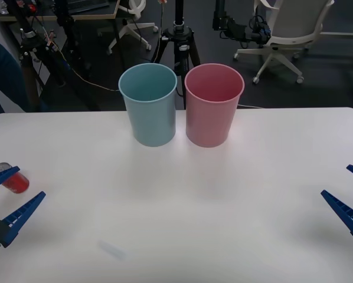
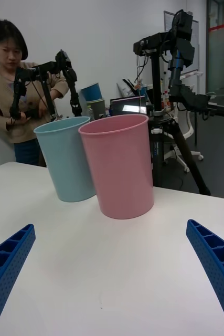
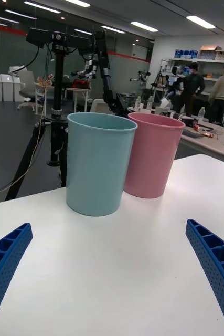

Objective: Grasp the object on the table and drop it into the matching bin: aluminum can to the light blue bin, PET bottle to the pink bin.

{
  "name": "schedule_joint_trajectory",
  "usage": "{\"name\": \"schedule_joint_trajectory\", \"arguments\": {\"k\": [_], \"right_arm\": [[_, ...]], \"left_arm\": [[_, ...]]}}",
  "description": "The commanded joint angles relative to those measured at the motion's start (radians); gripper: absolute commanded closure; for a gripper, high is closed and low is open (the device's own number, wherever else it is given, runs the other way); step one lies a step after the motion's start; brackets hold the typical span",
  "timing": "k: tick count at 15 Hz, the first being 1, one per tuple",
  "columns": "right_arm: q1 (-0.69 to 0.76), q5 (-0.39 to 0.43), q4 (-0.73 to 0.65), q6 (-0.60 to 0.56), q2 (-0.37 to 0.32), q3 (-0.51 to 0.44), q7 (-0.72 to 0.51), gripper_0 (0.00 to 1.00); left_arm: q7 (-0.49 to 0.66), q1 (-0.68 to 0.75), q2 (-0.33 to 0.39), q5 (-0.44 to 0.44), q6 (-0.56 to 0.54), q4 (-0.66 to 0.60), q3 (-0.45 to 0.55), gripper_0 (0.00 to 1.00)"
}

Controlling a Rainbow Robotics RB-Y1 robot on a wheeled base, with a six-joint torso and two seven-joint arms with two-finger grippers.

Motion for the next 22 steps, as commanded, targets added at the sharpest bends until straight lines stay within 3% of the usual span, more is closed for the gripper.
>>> {"name": "schedule_joint_trajectory", "arguments": {"k": [1,8,13,18,22], "right_arm": [[0.0,0.0,0.0,0.0,0.0,0.0,0.0,0.0],[0.0,0.0,0.0,0.0,0.0,0.0,0.0,0.0],[0.0,0.0,0.0,0.0,0.0,0.0,0.0,0.0],[0.0,0.0,0.0,0.0,0.0,0.0,0.0,0.0],[0.0,0.0,0.0,0.0,0.0,0.0,0.0,0.0]], "left_arm": [[0.0,-0.015,-0.003,-0.011,-0.002,0.012,-0.002,0.0],[-0.025,0.042,0.014,0.013,0.014,0.009,-0.011,0.0],[-0.118,0.133,0.014,0.081,0.186,0.009,-0.025,0.0],[-0.267,0.203,0.014,0.221,0.357,0.046,-0.045,0.0],[-0.354,0.13,0.019,0.265,0.363,0.179,-0.051,0.0]]}}
